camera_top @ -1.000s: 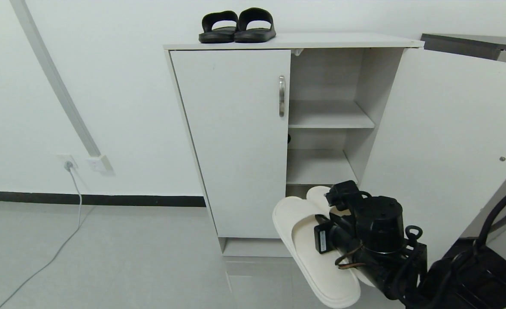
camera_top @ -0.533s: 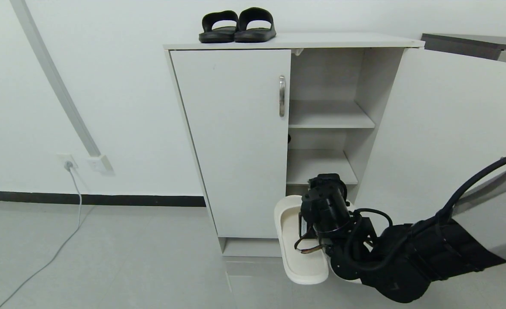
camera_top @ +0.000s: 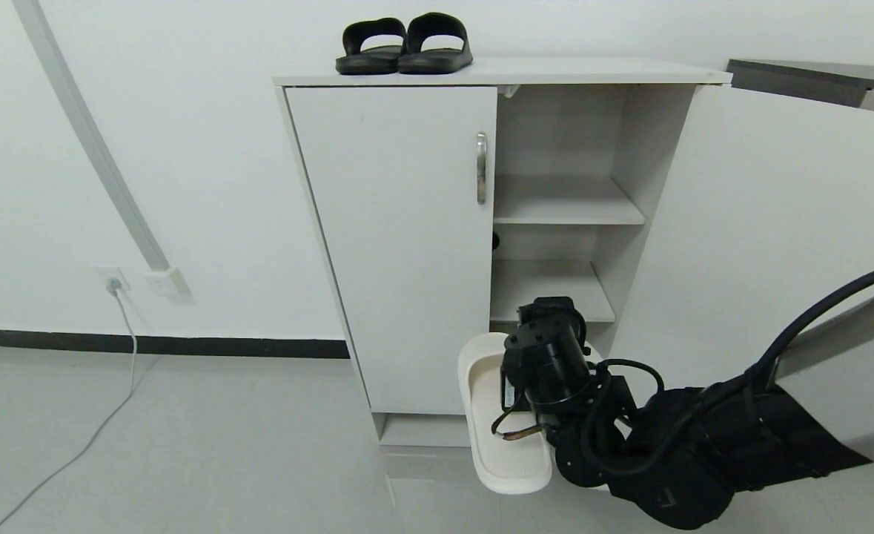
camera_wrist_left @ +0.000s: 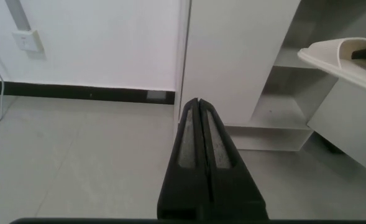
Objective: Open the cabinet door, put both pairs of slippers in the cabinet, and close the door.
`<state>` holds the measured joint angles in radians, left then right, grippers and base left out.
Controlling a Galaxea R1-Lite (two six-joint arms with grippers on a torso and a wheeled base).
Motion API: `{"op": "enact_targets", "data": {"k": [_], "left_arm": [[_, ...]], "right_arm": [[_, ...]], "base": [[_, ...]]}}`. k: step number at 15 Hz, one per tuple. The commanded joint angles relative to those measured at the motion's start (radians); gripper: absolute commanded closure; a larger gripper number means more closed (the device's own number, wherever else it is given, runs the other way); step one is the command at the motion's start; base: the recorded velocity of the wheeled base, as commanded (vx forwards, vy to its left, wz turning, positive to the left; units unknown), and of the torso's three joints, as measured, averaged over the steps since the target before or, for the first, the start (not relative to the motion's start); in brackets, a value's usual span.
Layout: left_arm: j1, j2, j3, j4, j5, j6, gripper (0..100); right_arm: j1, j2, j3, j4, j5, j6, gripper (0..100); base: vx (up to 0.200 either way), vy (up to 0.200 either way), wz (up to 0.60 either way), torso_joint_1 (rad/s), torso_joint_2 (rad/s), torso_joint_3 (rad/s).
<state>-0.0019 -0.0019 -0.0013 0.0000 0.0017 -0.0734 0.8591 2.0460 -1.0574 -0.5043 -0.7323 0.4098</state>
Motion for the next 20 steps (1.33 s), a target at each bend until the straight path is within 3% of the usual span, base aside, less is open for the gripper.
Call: {"op": "enact_targets", "data": {"k": [1,3,20], "left_arm": [[0.0,0.003,0.0,0.0,0.0,0.0,100],[0.0,0.003,0.0,0.0,0.0,-0.002,100],[0.0,0.003,-0.002,0.0,-0.002,-0.008,100]], "right_arm": [[-0.006,0.003,0.001,0.0,0.001,0.0,100],[-0.009,0.008,0.001,0.001,0.001,0.0,100],[-0.037,0.057,0.005,-0.013,-0.001,0.0,100]], "base": [[0.0,-0.2,0.0,0.002,0.0,0.002],[0.0,-0.2,0.0,0.01,0.0,-0.002],[0.0,0.0,0.0,0.0,0.0,0.0]]}}
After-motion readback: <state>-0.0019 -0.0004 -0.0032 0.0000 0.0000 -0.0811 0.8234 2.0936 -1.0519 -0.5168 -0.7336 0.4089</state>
